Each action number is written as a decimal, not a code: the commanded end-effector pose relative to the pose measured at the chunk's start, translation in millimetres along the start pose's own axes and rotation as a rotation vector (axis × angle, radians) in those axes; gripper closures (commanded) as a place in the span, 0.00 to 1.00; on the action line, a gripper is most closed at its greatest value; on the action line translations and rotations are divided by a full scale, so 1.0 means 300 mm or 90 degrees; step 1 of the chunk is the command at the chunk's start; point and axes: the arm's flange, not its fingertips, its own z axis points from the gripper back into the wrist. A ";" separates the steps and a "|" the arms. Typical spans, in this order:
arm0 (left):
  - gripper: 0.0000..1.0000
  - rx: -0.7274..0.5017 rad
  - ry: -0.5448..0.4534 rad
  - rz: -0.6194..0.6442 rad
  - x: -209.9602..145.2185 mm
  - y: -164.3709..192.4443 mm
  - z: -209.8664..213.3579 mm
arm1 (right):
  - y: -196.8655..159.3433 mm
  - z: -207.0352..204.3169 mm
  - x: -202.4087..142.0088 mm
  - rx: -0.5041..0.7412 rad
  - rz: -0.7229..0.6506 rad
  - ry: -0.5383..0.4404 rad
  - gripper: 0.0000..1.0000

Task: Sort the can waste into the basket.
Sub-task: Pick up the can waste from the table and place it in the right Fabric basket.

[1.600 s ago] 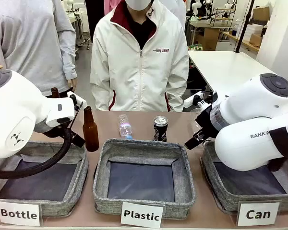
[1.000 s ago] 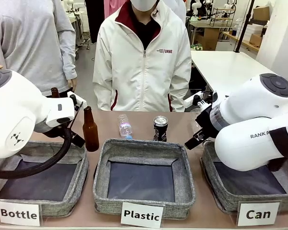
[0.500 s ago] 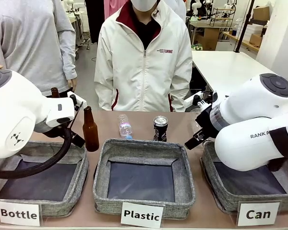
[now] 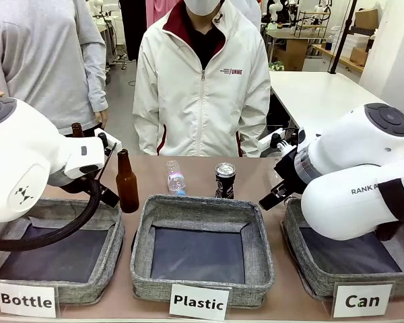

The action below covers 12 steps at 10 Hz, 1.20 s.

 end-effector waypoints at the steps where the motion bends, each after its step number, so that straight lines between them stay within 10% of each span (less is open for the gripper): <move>1: 0.00 0.000 0.000 0.000 0.000 0.000 0.000 | 0.000 0.000 0.000 0.000 0.000 0.000 0.00; 4: 0.00 -0.037 -0.014 -0.001 0.006 -0.006 0.077 | -0.007 0.064 0.021 0.000 -0.024 0.028 0.00; 7: 0.00 -0.174 0.004 0.094 0.004 0.029 0.330 | -0.040 0.269 0.077 0.061 -0.240 0.101 0.00; 12: 0.00 -0.439 -0.172 0.205 -0.232 0.319 0.725 | -0.288 0.641 -0.182 0.469 -0.288 -0.104 0.00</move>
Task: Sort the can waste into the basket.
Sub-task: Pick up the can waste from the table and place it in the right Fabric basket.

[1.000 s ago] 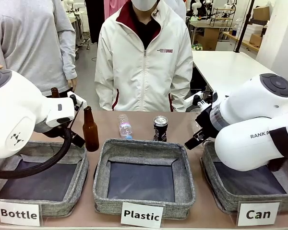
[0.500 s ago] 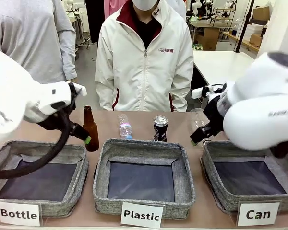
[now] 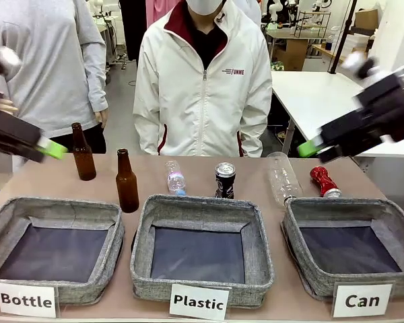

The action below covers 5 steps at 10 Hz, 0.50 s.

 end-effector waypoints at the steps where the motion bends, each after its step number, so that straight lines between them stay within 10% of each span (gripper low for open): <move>1: 0.00 -0.107 -0.095 0.070 -0.093 0.135 0.148 | -0.167 0.109 -0.121 0.101 -0.045 -0.048 0.00; 5: 0.00 -0.204 -0.326 0.278 -0.291 0.428 0.356 | -0.476 0.321 -0.309 0.191 -0.217 -0.209 0.00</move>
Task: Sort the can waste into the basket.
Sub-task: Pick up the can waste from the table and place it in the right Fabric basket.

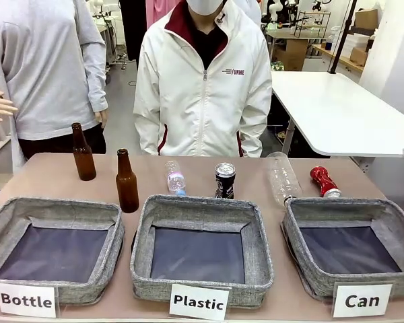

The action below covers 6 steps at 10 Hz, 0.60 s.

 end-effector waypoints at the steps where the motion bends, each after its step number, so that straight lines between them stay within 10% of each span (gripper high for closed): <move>1: 0.00 -0.043 -0.113 0.057 -0.047 0.078 0.011 | -0.163 0.044 -0.101 0.054 -0.064 -0.075 0.00; 4: 0.00 -0.022 -0.188 0.095 -0.115 0.078 -0.037 | -0.331 0.144 -0.176 0.060 -0.171 -0.174 0.00; 6: 0.00 -0.036 -0.158 0.105 0.009 0.127 0.110 | -0.263 0.177 -0.090 0.048 -0.135 -0.114 0.00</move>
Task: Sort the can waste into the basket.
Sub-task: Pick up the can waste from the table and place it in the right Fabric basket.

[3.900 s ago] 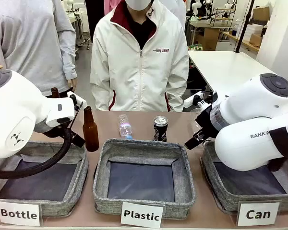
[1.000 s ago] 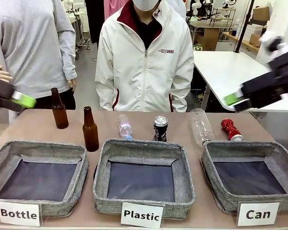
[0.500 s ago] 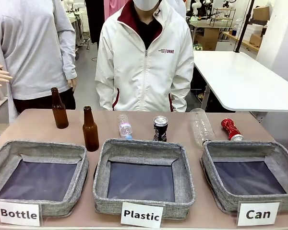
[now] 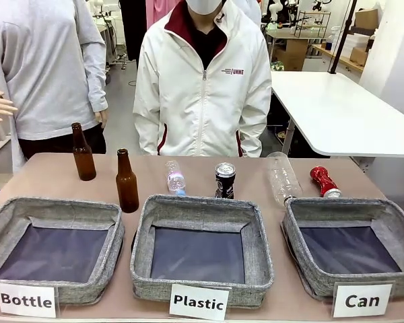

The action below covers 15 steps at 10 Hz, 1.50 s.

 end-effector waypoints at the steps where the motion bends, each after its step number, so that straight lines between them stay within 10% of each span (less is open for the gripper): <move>1: 0.00 -0.004 0.010 -0.019 -0.004 -0.014 0.021 | 0.067 -0.022 0.005 0.002 0.034 0.015 0.00; 5: 0.00 -0.004 0.010 -0.019 -0.004 -0.014 0.021 | 0.061 -0.036 0.003 -0.014 0.023 0.030 0.00; 9: 0.00 -0.004 0.010 -0.019 -0.004 -0.014 0.021 | 0.304 -0.327 0.147 -0.421 0.028 0.146 0.00; 15: 0.00 -0.004 0.010 -0.019 -0.004 -0.014 0.021 | 0.374 -0.772 0.371 -0.797 0.058 0.287 0.00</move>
